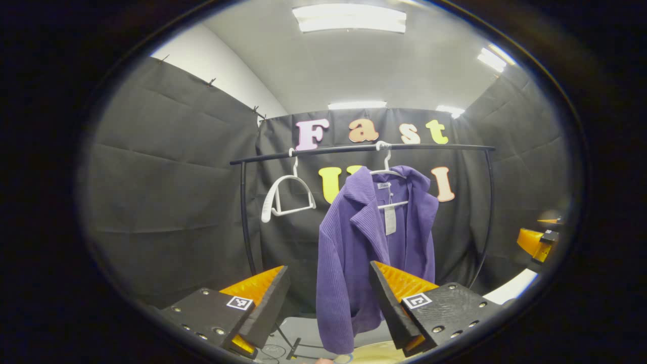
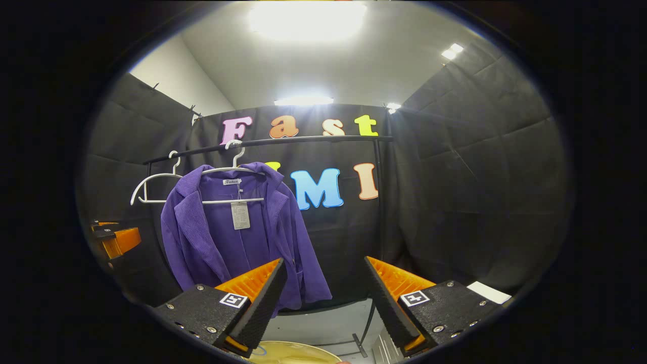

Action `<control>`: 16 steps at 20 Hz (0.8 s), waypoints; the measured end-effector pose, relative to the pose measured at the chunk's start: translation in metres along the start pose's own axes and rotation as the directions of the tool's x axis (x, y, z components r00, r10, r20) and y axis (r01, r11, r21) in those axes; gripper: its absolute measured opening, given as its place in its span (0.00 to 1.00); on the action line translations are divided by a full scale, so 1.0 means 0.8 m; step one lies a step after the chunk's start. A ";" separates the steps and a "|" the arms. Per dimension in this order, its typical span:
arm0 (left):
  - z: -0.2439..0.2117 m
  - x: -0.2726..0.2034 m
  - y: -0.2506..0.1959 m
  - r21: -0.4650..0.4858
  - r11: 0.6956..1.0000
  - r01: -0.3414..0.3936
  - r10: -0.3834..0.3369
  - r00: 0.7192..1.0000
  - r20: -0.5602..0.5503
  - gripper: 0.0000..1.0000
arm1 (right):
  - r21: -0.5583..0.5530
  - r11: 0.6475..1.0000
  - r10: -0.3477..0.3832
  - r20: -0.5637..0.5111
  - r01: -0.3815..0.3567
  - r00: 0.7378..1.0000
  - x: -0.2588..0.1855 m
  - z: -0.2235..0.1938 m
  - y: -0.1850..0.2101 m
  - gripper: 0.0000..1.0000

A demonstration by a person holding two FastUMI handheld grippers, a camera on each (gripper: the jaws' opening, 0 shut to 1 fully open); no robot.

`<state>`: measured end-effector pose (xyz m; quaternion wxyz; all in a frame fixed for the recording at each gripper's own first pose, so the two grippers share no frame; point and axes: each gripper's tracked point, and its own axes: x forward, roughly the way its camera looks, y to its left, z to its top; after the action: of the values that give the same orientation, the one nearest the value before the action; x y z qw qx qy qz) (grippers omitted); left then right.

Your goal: Grasp the clothes on the hanger with both hands and then place them into the laundry hamper below.

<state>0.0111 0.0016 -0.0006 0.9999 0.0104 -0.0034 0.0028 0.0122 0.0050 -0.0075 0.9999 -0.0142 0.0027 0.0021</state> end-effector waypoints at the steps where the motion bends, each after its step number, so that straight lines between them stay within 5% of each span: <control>1: -0.003 0.005 -0.001 -0.002 1.000 0.002 -0.002 1.000 -0.003 0.97 | -0.005 1.000 0.001 -0.001 -0.001 1.000 0.001 0.000 0.001 0.94; 4: -0.008 0.010 -0.005 0.002 1.000 0.008 -0.008 1.000 -0.011 0.91 | -0.006 1.000 0.000 -0.003 0.000 1.000 0.003 -0.002 0.002 0.94; 6: -0.005 0.011 -0.005 0.004 1.000 0.013 -0.013 1.000 -0.006 0.97 | -0.007 1.000 -0.002 -0.002 0.002 1.000 0.005 -0.001 0.004 0.94; 9: -0.001 0.011 -0.005 0.004 1.000 0.024 -0.024 1.000 0.008 0.91 | -0.011 1.000 -0.006 -0.001 0.006 1.000 0.006 0.001 0.008 0.94; 16: -0.002 0.023 0.001 -0.016 0.998 0.069 -0.069 0.998 -0.005 0.95 | -0.022 1.000 -0.021 0.015 0.022 1.000 0.016 0.013 0.028 0.94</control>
<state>0.0296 0.0022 -0.0019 0.9995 0.0026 -0.0005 -0.0315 0.0246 0.0281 0.0022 0.9996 -0.0254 -0.0050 -0.0085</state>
